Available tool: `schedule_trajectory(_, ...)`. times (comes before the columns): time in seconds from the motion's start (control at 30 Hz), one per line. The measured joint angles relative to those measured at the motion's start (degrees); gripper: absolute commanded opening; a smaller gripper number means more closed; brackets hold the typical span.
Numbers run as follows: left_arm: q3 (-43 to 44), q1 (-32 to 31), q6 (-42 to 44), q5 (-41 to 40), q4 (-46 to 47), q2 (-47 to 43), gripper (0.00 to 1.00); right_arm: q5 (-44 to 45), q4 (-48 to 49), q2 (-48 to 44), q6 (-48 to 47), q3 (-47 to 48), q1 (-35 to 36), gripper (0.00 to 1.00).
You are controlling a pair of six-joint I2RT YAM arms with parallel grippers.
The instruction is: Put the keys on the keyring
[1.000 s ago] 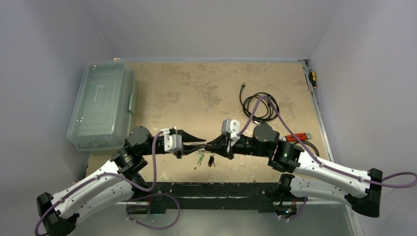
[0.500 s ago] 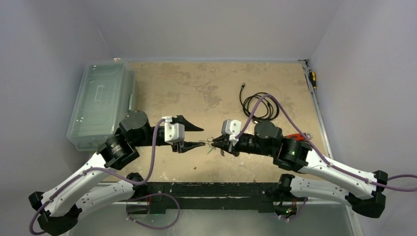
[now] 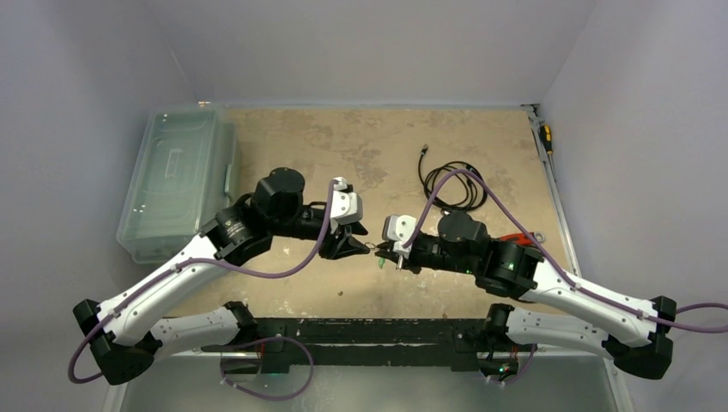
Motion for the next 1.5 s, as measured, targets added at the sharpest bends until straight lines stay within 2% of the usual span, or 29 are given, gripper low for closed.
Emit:
schedule_trajectory(0.4, 0.2, 0.0, 0.0, 0.7, -1.9, 3.8, 0.37, -0.5, -0.9, -1.2, -1.2, 0.2, 0.0, 0.0)
schedule_trajectory(0.93, 0.2, 0.0, 0.0, 3.4, -0.2, 5.2, 0.27, -2.0, -1.5, -1.6, -1.4, 0.2, 0.0, 0.0)
schedule_trajectory(1.07, 0.2, 0.0, 0.0, 4.0, 0.5, 5.4, 0.19, -2.1, -1.5, -1.6, -1.4, 0.2, 0.0, 0.0)
schedule_trajectory(1.27, 0.0, 0.0, 0.0, 4.9, 0.6, 5.6, 0.16, -2.1, -1.6, -1.6, -1.4, 0.2, 0.0, 0.0)
schedule_trajectory(1.4, -0.1, 0.0, 0.0, 5.4, 0.7, 5.6, 0.01, -2.1, -1.7, -1.6, -1.4, 0.2, 0.0, 0.0)
schedule_trajectory(1.5, -0.7, 0.0, 0.0, 6.2, 1.0, 5.3, 0.0, -2.1, -1.9, -1.6, -1.4, 0.2, 0.0, 0.0)
